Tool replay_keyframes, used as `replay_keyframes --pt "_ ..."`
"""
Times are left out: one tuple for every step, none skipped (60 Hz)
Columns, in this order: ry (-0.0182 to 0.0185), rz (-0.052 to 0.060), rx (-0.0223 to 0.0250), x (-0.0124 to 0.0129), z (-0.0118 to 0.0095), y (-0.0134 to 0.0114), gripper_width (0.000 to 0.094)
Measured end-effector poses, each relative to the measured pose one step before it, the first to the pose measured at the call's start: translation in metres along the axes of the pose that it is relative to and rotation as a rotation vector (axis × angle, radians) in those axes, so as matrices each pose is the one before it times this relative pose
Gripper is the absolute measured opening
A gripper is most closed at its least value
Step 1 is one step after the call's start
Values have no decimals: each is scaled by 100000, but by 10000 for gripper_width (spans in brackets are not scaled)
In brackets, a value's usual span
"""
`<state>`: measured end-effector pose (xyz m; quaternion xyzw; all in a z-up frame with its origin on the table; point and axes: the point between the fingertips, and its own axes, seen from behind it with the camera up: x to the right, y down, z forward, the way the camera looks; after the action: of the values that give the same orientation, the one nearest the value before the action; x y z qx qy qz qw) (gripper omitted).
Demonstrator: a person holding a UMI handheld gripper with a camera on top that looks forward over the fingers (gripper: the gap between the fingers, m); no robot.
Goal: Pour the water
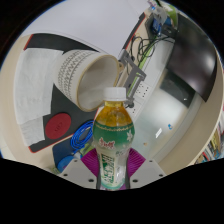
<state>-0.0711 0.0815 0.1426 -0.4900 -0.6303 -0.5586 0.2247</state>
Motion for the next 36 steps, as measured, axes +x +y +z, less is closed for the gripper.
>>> replay_keyframes --pt "-479 420 -244 -208 19 4 328" --pt "-820 715 -96 -205 40 51 328" --pt "-536 694 -336 -105 -39 44 328" --pt "-401 737 -161 -94 -39 42 327" --pt "-410 849 74 -111 -49 12 328" --pt "-521 1060 268 -106 -47 -16 328" --pt "-581 1524 256 -115 -61 12 329" --pt "-568 1914 95 -87 -97 71 328" --pt "-350 2085 -159 -68 -149 85 329" --pt "-788 2424 196 -79 -101 89 330" --pt "-364 2519 -302 -41 -256 72 329" --pt "-1649 3388 1541 -117 -21 -25 328" --pt "-792 3649 668 -11 -161 33 328" --pt "-486 3952 398 87 -190 91 327" --pt "-361 4054 143 120 -184 166 329" --pt "-601 4196 176 99 -196 154 327" --pt "-995 4551 306 32 -215 93 328" --pt "-1356 4881 531 -36 -195 36 327" --pt "-1283 5058 678 24 -211 15 334" --pt "654 4795 -36 -111 -366 -119 336" --pt "-1883 5889 1366 -120 -99 -28 335" --pt "-2877 5653 1621 400 -352 -98 336" --pt "-1543 6458 1615 -29 -216 -181 335" --pt "-1648 6566 1596 12 -219 -214 335" --pt "-1709 6437 1340 -7 -179 -160 336" --pt "-1592 6375 959 46 -144 -88 334" --pt "-1557 6399 878 15 -148 -92 336" --pt "-1755 6289 1423 -18 -133 -292 335" --pt "-1792 6028 2056 -44 -90 -422 334" --pt "803 6177 2650 -767 71 -289 335" --pt "-2193 5218 1352 281 -135 -387 334" --pt "-2453 4972 1186 450 9 -165 334" --pt "-1294 4998 1100 156 17 -109 334" --pt "-1550 4751 1040 94 11 -122 335" --pt "-1348 4629 1384 45 59 -131 335" --pt "-1340 4664 1401 50 61 -122 334"
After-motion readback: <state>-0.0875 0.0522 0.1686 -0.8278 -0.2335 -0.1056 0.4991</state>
